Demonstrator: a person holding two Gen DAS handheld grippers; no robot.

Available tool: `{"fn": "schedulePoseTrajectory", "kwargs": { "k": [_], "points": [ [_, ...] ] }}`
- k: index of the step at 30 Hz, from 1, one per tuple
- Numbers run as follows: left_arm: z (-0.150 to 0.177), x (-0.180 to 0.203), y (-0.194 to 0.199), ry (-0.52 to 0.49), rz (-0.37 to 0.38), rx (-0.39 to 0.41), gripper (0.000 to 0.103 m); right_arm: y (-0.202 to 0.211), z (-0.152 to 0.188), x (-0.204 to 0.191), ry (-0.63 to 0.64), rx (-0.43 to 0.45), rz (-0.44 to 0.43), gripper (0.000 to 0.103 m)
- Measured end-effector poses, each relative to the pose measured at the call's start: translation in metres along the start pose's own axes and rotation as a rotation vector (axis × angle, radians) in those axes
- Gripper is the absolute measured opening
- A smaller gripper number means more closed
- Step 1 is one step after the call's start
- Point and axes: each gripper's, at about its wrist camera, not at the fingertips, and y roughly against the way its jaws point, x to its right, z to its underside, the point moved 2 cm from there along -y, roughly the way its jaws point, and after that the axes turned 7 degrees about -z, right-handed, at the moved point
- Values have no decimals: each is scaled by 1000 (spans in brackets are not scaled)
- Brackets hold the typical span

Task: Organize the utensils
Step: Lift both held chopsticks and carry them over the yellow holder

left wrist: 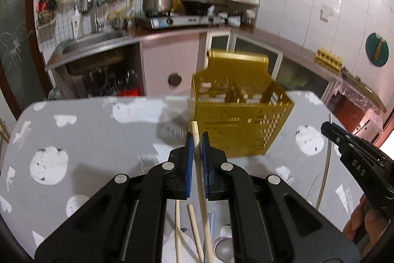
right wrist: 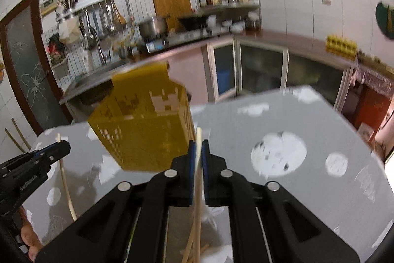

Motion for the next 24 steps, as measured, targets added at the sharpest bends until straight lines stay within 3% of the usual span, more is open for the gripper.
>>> {"fn": "schedulePoseTrajectory", "kwargs": {
  "k": [7,24],
  "points": [
    [-17,-2,31,5,-16,139,4,25,-24,-15,57,129,0,6],
    [-36,-5,40,13,-10,204,4,38,-53,-26,103,217,-1,6]
  ]
}}
